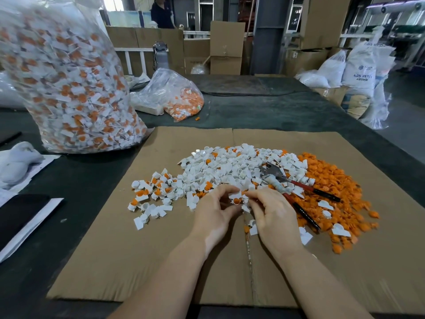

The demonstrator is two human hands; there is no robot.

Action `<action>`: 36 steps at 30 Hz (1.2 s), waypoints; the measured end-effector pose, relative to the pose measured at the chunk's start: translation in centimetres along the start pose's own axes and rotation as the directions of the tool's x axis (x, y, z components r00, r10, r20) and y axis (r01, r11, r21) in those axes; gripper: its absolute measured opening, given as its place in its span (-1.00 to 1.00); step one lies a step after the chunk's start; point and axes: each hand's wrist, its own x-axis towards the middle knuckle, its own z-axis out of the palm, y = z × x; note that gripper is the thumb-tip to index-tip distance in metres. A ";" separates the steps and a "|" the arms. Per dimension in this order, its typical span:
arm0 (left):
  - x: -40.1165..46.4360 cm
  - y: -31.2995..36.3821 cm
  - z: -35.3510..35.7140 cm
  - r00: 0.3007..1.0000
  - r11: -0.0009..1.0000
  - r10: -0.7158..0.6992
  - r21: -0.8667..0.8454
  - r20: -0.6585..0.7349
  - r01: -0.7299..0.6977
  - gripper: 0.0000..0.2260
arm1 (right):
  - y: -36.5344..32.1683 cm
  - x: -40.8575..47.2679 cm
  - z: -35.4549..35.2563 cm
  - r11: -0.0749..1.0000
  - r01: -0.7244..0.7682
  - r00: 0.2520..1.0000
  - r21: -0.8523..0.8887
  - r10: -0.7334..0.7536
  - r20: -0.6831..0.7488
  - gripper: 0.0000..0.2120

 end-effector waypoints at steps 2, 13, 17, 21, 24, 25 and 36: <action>0.0 0.0 0.0 1.000 1.000 -0.002 0.007 0.005 0.002 -0.72 | 0.0 -0.1 0.0 1.000 -0.016 1.000 -0.005 0.016 -0.009 -0.84; -0.3 0.1 0.1 1.000 0.995 0.011 0.101 0.029 -0.014 -0.71 | -0.5 -0.2 -0.2 0.989 0.146 0.989 -0.029 -0.145 0.030 -0.89; -0.4 0.3 0.2 0.998 0.999 -0.021 0.046 -0.059 0.024 -0.72 | -0.3 -0.1 -0.1 0.990 0.131 0.991 -0.054 -0.131 -0.003 -0.88; -0.6 0.2 -1.2 0.974 0.996 -0.040 0.070 -0.222 0.057 -0.84 | 0.0 -0.2 -0.1 0.992 0.119 0.993 -0.032 -0.119 -0.011 -0.90; -0.2 -0.4 -4.1 0.927 0.980 0.015 0.190 -0.376 0.061 -0.91 | -0.1 -0.3 0.0 0.993 0.112 0.994 -0.025 -0.113 -0.011 -0.92; 0.1 -0.6 -5.1 0.902 0.953 0.049 0.290 -0.428 0.086 -0.90 | -0.2 -0.3 0.0 0.993 0.114 0.993 -0.025 -0.115 -0.016 -0.92; 0.5 -1.5 -7.8 0.886 0.671 -0.014 0.652 -0.464 0.353 -0.72 | -0.3 -0.2 -0.1 0.990 0.138 0.990 -0.022 -0.138 -0.007 -0.92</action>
